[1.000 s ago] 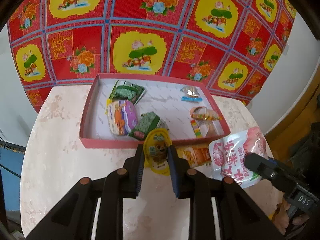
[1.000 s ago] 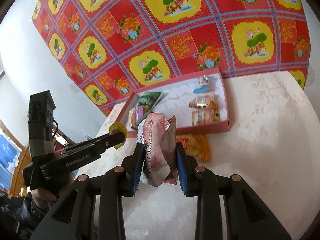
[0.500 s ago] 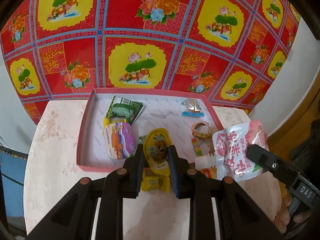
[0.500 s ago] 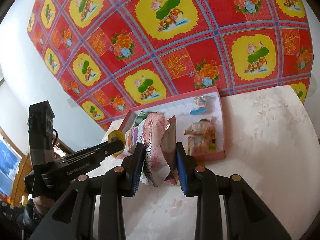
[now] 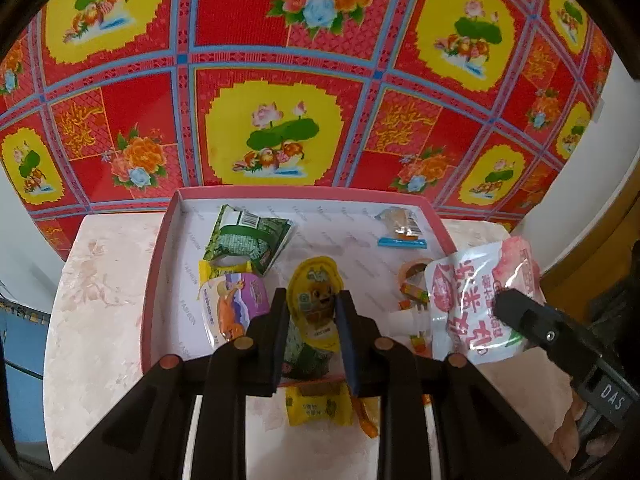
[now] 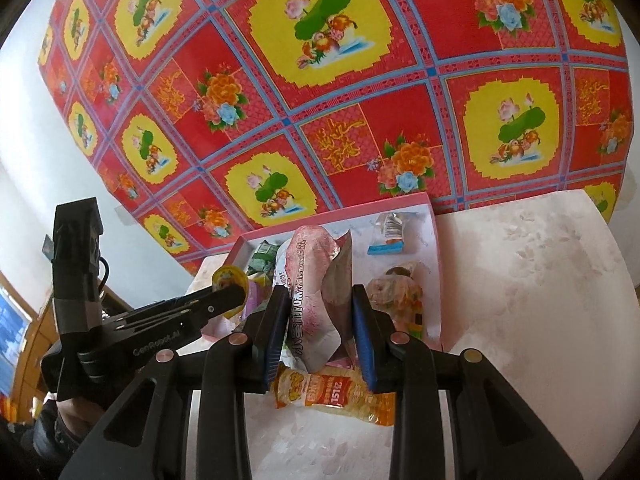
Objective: Organize snacks
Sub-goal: 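Carry the yellow candy with the left tool while the right tool carries the pink pouch into the box, then release the yellow candy with the left tool while the right tool releases the pink pouch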
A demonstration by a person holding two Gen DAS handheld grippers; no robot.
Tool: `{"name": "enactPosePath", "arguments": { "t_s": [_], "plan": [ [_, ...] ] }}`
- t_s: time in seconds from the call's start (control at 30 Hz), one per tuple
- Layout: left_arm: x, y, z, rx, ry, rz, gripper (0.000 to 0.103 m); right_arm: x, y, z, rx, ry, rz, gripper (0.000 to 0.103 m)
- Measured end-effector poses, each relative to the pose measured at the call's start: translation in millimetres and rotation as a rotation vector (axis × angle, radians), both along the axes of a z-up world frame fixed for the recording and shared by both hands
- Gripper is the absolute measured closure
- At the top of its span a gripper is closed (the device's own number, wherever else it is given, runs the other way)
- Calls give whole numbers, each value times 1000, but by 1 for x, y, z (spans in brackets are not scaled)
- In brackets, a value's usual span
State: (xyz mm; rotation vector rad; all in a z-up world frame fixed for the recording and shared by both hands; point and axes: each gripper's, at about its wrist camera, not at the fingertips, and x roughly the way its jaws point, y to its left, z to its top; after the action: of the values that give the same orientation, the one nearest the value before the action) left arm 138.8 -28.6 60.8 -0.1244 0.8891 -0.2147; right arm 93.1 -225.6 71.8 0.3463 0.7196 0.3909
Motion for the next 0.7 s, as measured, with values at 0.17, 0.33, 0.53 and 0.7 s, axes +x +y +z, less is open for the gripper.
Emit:
{"name": "enactPosePath", "arguments": {
  "t_s": [0.17, 0.33, 0.53, 0.7],
  "plan": [
    [9, -2, -9, 16, 10, 4, 79, 9, 3, -8, -13, 11, 5, 71],
    [18, -1, -20, 28, 28, 12, 79, 17, 10, -15, -23, 25, 18, 71],
    [28, 1, -32, 35, 50, 29, 79, 26, 20, -22, -34, 38, 38, 71],
    [33, 4, -35, 47, 47, 44, 79, 34, 24, -27, -33, 51, 45, 71]
  ]
}}
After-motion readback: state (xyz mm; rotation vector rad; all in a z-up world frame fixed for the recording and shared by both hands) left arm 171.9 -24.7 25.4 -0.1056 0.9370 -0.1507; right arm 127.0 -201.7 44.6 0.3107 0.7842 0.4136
